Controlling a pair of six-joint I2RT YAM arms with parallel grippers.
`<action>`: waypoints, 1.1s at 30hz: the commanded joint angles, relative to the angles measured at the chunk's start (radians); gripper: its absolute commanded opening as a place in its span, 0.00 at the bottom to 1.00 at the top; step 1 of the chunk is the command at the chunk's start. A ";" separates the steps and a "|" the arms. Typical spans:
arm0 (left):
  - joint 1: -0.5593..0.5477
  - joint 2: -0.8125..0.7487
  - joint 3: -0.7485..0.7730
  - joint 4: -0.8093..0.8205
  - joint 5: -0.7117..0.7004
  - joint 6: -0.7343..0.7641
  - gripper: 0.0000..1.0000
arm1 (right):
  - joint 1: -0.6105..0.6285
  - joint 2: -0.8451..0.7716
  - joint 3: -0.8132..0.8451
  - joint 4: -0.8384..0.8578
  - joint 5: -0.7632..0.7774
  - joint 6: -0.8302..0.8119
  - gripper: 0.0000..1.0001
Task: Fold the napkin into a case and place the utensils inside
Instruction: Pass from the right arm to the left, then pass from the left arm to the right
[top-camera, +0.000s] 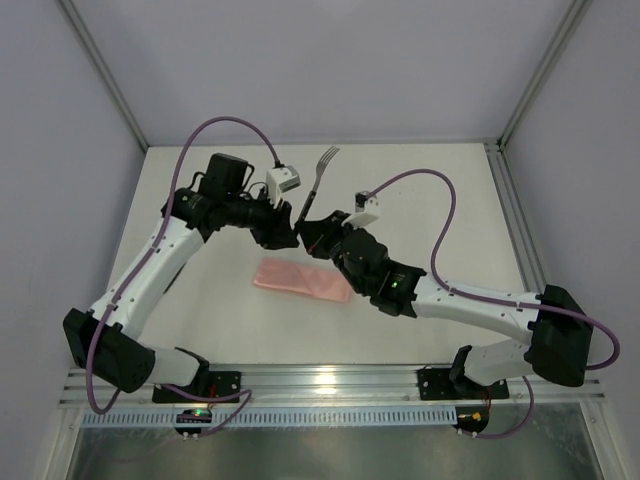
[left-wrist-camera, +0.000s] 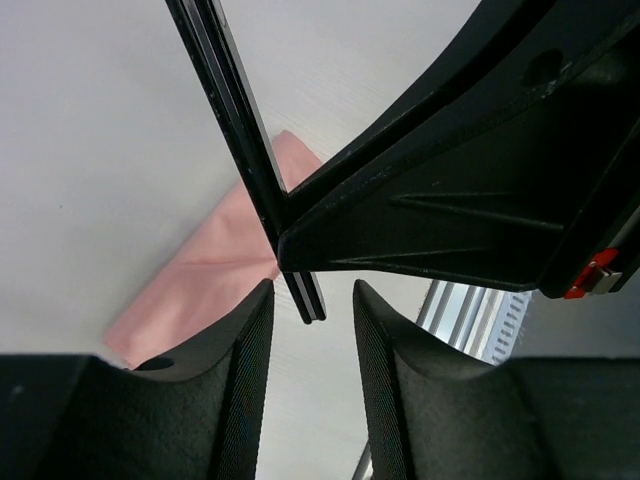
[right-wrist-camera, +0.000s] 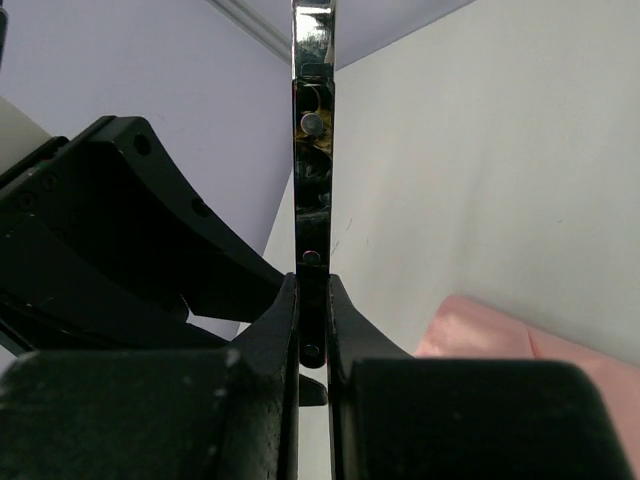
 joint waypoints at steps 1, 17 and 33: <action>-0.004 -0.022 -0.002 0.018 0.025 0.030 0.39 | 0.002 -0.012 0.037 0.098 0.025 0.020 0.03; -0.004 -0.025 -0.019 0.046 0.002 0.007 0.00 | 0.002 0.013 0.067 0.042 -0.090 -0.057 0.12; 0.022 0.162 -0.007 -0.379 0.112 0.294 0.00 | 0.079 -0.389 -0.083 -0.520 -0.406 -1.820 0.64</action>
